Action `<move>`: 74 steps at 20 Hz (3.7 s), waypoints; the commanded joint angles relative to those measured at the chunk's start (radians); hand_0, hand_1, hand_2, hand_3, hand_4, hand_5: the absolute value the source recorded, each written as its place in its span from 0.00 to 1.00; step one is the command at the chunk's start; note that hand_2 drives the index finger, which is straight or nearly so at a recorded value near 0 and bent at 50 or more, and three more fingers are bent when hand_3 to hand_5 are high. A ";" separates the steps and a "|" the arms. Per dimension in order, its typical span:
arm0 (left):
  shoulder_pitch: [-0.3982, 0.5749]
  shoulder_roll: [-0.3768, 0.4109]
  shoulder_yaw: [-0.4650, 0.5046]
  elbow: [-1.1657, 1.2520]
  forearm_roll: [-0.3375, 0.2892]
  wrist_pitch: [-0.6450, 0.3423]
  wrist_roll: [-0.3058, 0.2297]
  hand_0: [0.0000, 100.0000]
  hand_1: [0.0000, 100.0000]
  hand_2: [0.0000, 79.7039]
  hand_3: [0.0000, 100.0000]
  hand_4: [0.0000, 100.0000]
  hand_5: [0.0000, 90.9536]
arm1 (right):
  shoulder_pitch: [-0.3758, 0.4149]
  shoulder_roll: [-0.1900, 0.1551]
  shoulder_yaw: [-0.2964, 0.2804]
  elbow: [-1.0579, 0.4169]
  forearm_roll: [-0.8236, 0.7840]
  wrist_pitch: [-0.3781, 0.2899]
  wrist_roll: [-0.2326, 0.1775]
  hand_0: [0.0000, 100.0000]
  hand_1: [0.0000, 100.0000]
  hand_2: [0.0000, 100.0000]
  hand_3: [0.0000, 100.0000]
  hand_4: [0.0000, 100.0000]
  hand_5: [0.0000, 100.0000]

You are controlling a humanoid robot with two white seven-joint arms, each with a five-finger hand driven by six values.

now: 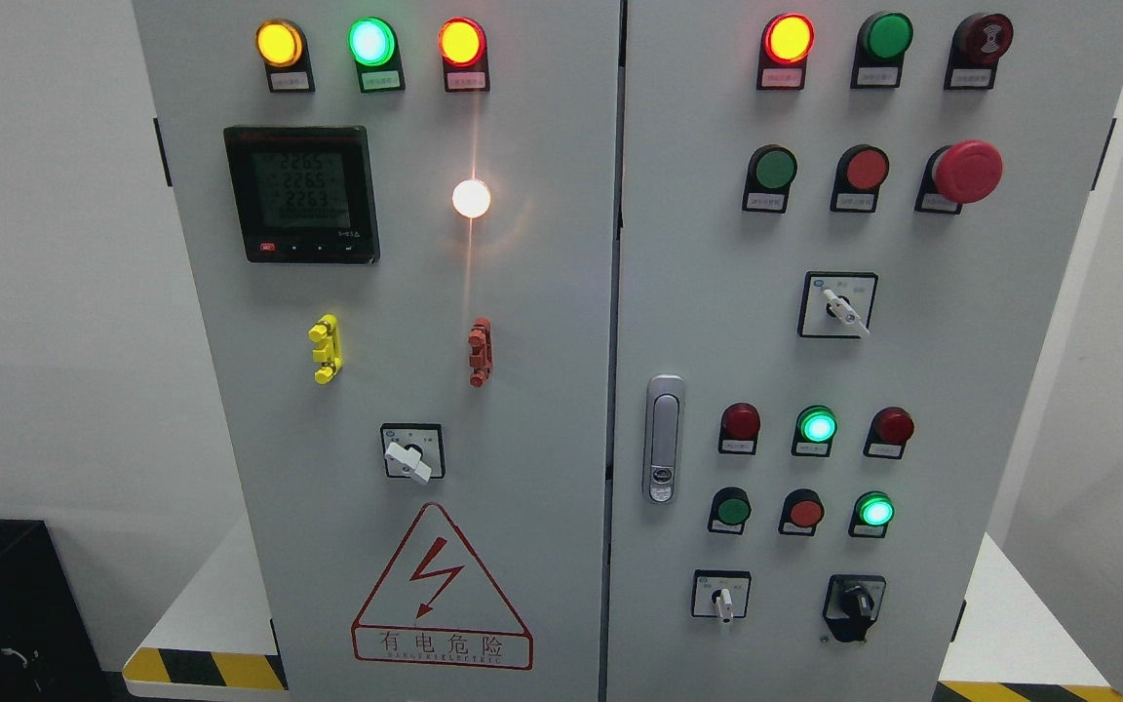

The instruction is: Flip black knob to close circuit

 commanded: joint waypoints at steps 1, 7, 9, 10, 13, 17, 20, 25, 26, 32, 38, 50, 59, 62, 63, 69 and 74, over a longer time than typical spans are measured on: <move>0.023 0.000 0.000 -0.029 0.000 0.000 -0.001 0.12 0.56 0.00 0.00 0.00 0.00 | 0.000 0.000 -0.023 0.009 -0.029 0.000 0.005 0.00 0.13 0.00 0.00 0.00 0.00; 0.023 0.000 0.000 -0.029 0.000 0.000 -0.001 0.12 0.56 0.00 0.00 0.00 0.00 | 0.000 0.000 -0.038 0.009 -0.032 -0.030 0.019 0.00 0.13 0.00 0.00 0.00 0.00; 0.023 0.000 0.000 -0.029 0.000 0.000 -0.001 0.12 0.56 0.00 0.00 0.00 0.00 | 0.000 0.000 -0.078 0.009 -0.031 -0.041 0.049 0.00 0.12 0.00 0.00 0.00 0.00; 0.023 0.000 0.000 -0.029 0.000 0.000 -0.001 0.12 0.56 0.00 0.00 0.00 0.00 | 0.000 0.000 -0.096 0.009 -0.032 -0.047 0.065 0.00 0.12 0.00 0.00 0.00 0.00; 0.021 0.000 0.000 -0.029 0.000 0.000 -0.001 0.12 0.56 0.00 0.00 0.00 0.00 | 0.000 0.000 -0.156 0.004 -0.032 -0.076 0.126 0.00 0.10 0.00 0.00 0.00 0.00; 0.021 0.000 0.000 -0.029 0.000 0.000 -0.001 0.12 0.56 0.00 0.00 0.00 0.00 | -0.014 0.002 -0.181 -0.010 -0.049 -0.127 0.155 0.00 0.07 0.00 0.00 0.00 0.00; 0.023 0.000 0.000 -0.029 0.000 0.000 -0.001 0.12 0.56 0.00 0.00 0.00 0.00 | -0.017 0.011 -0.186 -0.063 -0.072 -0.164 0.155 0.00 0.06 0.00 0.00 0.00 0.00; 0.023 0.000 0.000 -0.029 0.000 0.000 -0.001 0.12 0.56 0.00 0.00 0.00 0.00 | -0.012 0.023 -0.265 -0.253 -0.068 -0.170 0.157 0.00 0.05 0.00 0.00 0.00 0.00; 0.023 0.000 0.000 -0.029 0.000 0.000 -0.001 0.12 0.56 0.00 0.00 0.00 0.00 | -0.011 0.023 -0.267 -0.289 -0.067 -0.170 0.157 0.00 0.05 0.00 0.00 0.00 0.00; 0.023 0.000 0.000 -0.029 0.000 0.000 -0.001 0.12 0.56 0.00 0.00 0.00 0.00 | 0.005 0.023 -0.264 -0.508 -0.002 -0.169 0.155 0.00 0.04 0.00 0.13 0.10 0.00; 0.023 0.000 0.000 -0.029 0.000 0.000 -0.001 0.12 0.56 0.00 0.00 0.00 0.00 | 0.011 0.023 -0.262 -0.706 0.099 -0.170 0.143 0.00 0.03 0.05 0.22 0.20 0.00; 0.023 0.000 0.000 -0.029 0.000 0.000 -0.001 0.12 0.56 0.00 0.00 0.00 0.00 | 0.017 0.025 -0.253 -0.898 0.458 -0.340 -0.070 0.00 0.04 0.39 0.61 0.53 0.42; 0.023 0.000 0.000 -0.029 0.000 0.000 -0.001 0.12 0.56 0.00 0.00 0.00 0.00 | 0.015 0.025 -0.206 -1.053 0.690 -0.302 -0.291 0.00 0.03 0.61 0.80 0.71 0.69; 0.023 0.000 0.000 -0.029 0.000 0.000 -0.001 0.12 0.56 0.00 0.00 0.00 0.00 | 0.015 0.025 -0.181 -1.117 0.698 -0.245 -0.348 0.00 0.03 0.70 0.89 0.78 0.80; 0.023 0.000 0.000 -0.029 0.000 0.000 -0.001 0.12 0.56 0.00 0.00 0.00 0.00 | 0.015 0.023 -0.173 -1.148 0.704 -0.227 -0.352 0.00 0.03 0.73 0.92 0.81 0.85; 0.023 0.000 0.000 -0.029 0.000 0.000 -0.001 0.12 0.56 0.00 0.00 0.00 0.00 | 0.006 0.022 -0.172 -1.281 0.845 -0.185 -0.357 0.00 0.03 0.84 1.00 0.93 0.97; 0.023 0.000 0.000 -0.029 0.000 0.000 -0.001 0.12 0.56 0.00 0.00 0.00 0.00 | -0.017 0.025 -0.172 -1.357 0.961 -0.129 -0.349 0.00 0.02 0.87 1.00 0.96 1.00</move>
